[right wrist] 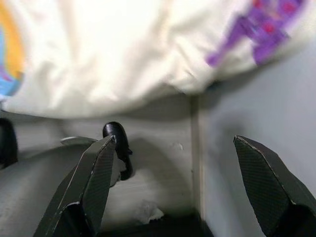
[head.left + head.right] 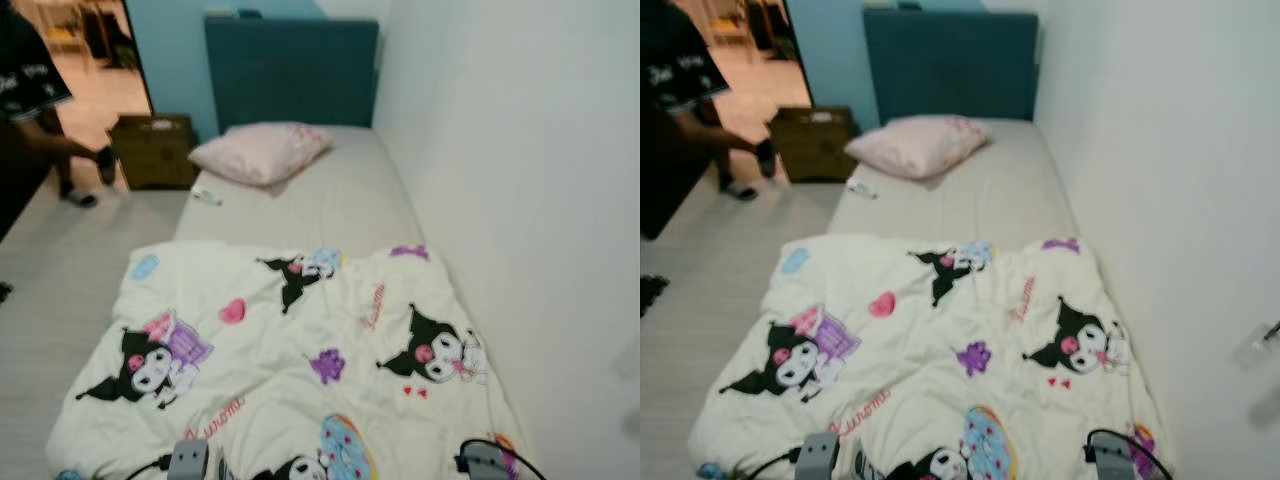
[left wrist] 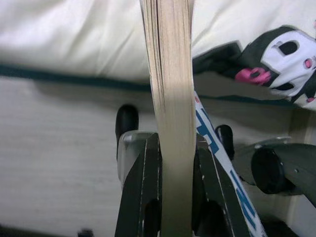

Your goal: Clean up the room

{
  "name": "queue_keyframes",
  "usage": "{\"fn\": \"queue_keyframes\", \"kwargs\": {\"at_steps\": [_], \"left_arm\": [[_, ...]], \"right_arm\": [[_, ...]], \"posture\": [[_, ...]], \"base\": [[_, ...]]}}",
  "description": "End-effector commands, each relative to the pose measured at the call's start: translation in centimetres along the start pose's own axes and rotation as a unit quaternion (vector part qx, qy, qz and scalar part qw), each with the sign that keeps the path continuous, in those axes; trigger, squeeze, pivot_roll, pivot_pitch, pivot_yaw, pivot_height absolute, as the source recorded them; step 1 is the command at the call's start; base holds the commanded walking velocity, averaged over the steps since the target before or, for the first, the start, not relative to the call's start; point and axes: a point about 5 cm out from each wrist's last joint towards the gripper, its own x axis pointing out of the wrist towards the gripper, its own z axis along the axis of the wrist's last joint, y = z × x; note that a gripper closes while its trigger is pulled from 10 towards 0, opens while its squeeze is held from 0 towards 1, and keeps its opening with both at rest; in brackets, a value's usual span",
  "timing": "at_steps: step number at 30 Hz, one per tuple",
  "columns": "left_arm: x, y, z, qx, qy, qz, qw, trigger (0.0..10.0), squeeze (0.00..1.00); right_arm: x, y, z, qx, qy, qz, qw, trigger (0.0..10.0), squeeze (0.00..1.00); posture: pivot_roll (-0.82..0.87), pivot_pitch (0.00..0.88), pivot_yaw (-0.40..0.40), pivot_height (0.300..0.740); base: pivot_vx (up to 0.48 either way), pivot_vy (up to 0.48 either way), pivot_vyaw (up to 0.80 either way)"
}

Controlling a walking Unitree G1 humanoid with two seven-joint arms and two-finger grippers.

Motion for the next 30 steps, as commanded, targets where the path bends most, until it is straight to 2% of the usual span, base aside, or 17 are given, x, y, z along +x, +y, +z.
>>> {"fn": "queue_keyframes", "kwargs": {"at_steps": [1, 5, 30], "left_arm": [[-0.36, 0.57, -1.63, 0.004, 0.034, 0.011, 0.999, 10.0, 0.0], [-0.33, 0.29, -1.77, -0.01, 0.033, 0.013, 0.999, 10.0, 0.0], [-0.35, 0.0, -2.08, -0.01, 0.038, 0.005, 0.999, 10.0, 0.0]], "right_arm": [[-0.01, -0.14, 0.0, 0.003, -0.001, 0.002, 1.0, 10.0, 0.0], [-0.03, -0.41, -0.06, -0.011, 0.002, 0.003, 1.0, 10.0, 0.0], [0.02, -0.02, 0.11, -0.023, 0.004, 0.003, 1.0, 10.0, 0.0]], "posture": [[-0.04, 0.0, -0.055, 0.74], [-0.03, 0.0, -0.07, 0.74], [-0.04, 0.0, -0.075, 0.74]], "base": [[0.0, 0.0, 0.8], [0.0, 0.0, 0.8], [0.0, 0.0, 0.77]]}}
